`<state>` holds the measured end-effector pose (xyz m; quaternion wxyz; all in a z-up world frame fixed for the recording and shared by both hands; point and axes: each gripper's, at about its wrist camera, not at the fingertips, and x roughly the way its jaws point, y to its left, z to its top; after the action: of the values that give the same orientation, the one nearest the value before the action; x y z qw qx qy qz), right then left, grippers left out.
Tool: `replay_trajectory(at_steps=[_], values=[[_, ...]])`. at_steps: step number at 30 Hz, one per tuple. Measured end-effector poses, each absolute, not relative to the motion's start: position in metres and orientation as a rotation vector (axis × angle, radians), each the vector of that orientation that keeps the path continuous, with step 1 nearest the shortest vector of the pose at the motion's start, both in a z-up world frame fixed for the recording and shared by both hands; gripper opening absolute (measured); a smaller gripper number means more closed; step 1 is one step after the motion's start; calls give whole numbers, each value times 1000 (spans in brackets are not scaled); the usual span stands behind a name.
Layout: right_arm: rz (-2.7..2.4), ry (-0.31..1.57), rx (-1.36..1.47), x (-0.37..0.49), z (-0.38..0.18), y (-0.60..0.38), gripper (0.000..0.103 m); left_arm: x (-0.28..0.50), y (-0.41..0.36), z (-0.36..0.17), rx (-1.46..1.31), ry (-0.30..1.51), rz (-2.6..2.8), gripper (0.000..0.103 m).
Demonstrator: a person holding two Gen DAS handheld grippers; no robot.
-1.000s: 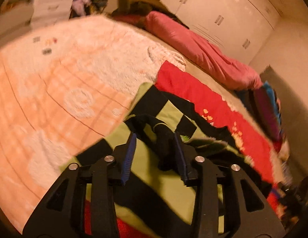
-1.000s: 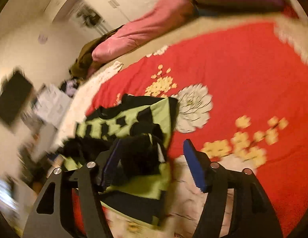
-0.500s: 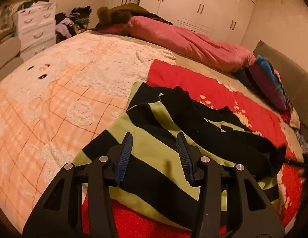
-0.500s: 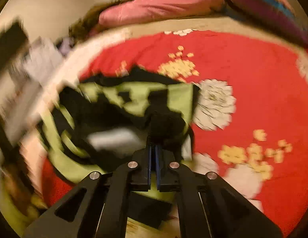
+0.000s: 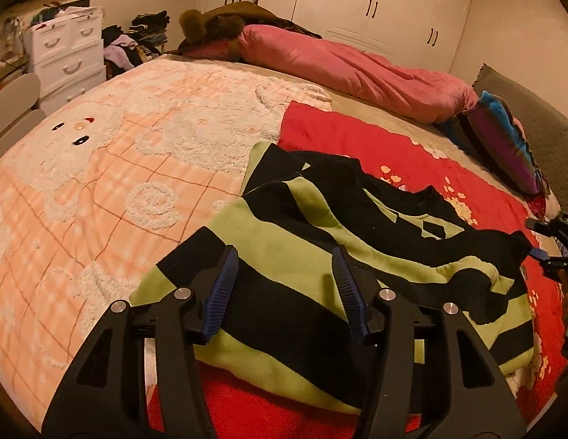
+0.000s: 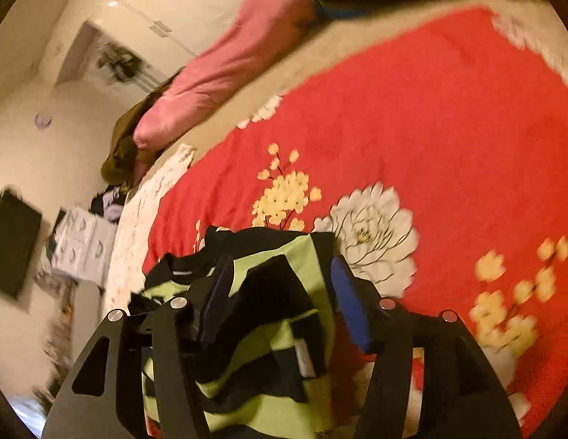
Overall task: Fold small clothes
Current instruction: 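Lay the hem onto the collar and open both grippers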
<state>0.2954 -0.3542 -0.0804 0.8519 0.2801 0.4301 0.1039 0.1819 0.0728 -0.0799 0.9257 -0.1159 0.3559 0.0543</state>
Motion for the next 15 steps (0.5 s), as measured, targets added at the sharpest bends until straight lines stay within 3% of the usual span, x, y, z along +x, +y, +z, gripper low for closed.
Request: replay_trajectory(at_steps=[2, 7, 9, 15], values=[[250, 899, 521, 289, -79, -352, 67, 182, 71, -80, -228, 726, 109, 46], [319, 898, 308, 263, -85, -334, 72, 182, 69, -77, -220, 714, 109, 48], [335, 906, 241, 255, -90, -325, 72, 182, 70, -78, -215, 720, 115, 56], [322, 922, 172, 250, -98, -309, 73, 184, 67, -80, -193, 728, 121, 57]])
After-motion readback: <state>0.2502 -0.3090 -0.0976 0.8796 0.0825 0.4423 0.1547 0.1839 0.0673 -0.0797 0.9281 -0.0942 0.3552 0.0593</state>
